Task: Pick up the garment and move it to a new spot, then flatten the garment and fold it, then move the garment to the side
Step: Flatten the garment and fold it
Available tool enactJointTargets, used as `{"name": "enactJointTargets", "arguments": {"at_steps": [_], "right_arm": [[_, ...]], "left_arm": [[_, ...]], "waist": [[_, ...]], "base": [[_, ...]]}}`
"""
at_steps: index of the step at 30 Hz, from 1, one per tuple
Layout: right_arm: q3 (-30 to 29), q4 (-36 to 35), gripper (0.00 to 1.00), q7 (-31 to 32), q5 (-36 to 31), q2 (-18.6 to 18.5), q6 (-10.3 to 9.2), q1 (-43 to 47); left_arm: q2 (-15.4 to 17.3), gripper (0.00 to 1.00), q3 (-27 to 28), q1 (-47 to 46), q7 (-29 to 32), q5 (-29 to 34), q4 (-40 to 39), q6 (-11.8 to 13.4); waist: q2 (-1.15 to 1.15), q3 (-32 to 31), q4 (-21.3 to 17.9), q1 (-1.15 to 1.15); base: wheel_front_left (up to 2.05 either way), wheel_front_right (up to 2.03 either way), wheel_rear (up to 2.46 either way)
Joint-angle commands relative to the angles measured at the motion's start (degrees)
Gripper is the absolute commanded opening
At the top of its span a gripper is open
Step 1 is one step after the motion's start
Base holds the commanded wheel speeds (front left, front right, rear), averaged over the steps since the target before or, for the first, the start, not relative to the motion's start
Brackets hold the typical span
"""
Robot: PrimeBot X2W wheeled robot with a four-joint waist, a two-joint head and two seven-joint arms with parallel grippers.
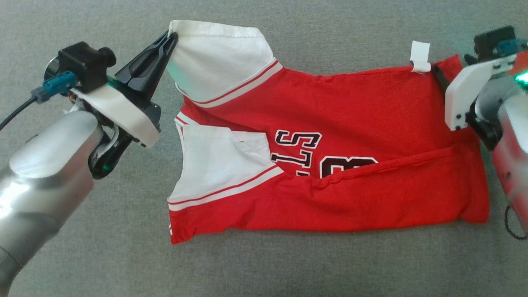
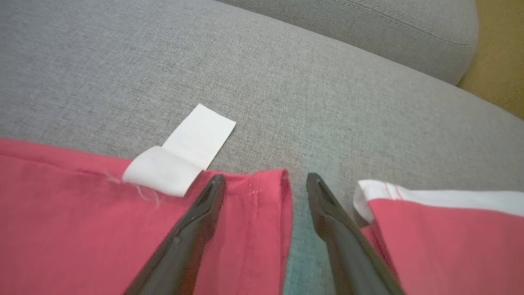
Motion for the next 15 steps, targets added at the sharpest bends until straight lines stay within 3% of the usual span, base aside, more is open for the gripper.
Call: {"name": "enactJointTargets", "arguments": {"at_steps": [1, 4, 5, 6, 7, 15], "right_arm": [[1.93, 0.08, 1.00, 0.46, 0.26, -0.56, -0.05, -1.64], [3.75, 1.77, 0.96, 1.16, 1.14, -0.51, -0.05, -2.60], [4.33, 2.20, 0.49, 1.37, 1.56, -0.45, -0.05, -2.88], [4.33, 2.20, 0.49, 1.37, 1.56, -0.45, -0.05, -2.88], [4.87, 2.46, 0.00, 1.31, 1.98, -0.41, -0.05, -3.19], [3.35, 1.56, 0.00, -8.14, 7.77, 1.74, -0.05, -7.68]], "left_arm": [[1.87, 0.00, 2.00, -3.36, -0.69, 0.28, -0.79, 0.09], [1.73, 0.00, 2.06, -3.83, -0.70, 0.28, -0.56, 0.09], [1.69, 0.00, 2.11, -3.93, -0.70, 0.26, -0.29, 0.09], [1.69, 0.00, 2.11, -3.93, -0.70, 0.26, -0.29, 0.09], [1.66, 0.00, 2.15, -4.00, -0.70, 0.22, 0.09, 0.09], [2.39, 0.00, 4.42, -5.78, -0.70, 1.58, 5.57, 0.15]], "waist": [[0.00, 0.36, 0.21, 0.00], [0.00, 0.77, 0.31, 0.00], [0.00, 0.87, 0.29, 0.00], [0.00, 0.87, 0.29, 0.00], [0.00, 0.98, 0.23, 0.00], [0.00, 1.67, -2.44, 0.00]], "base": [[0.00, 0.00, 0.00], [0.00, 0.00, 0.00], [0.00, 0.00, 0.00], [0.00, 0.00, 0.00], [0.00, 0.00, 0.00], [0.00, 0.00, 0.00]]}}
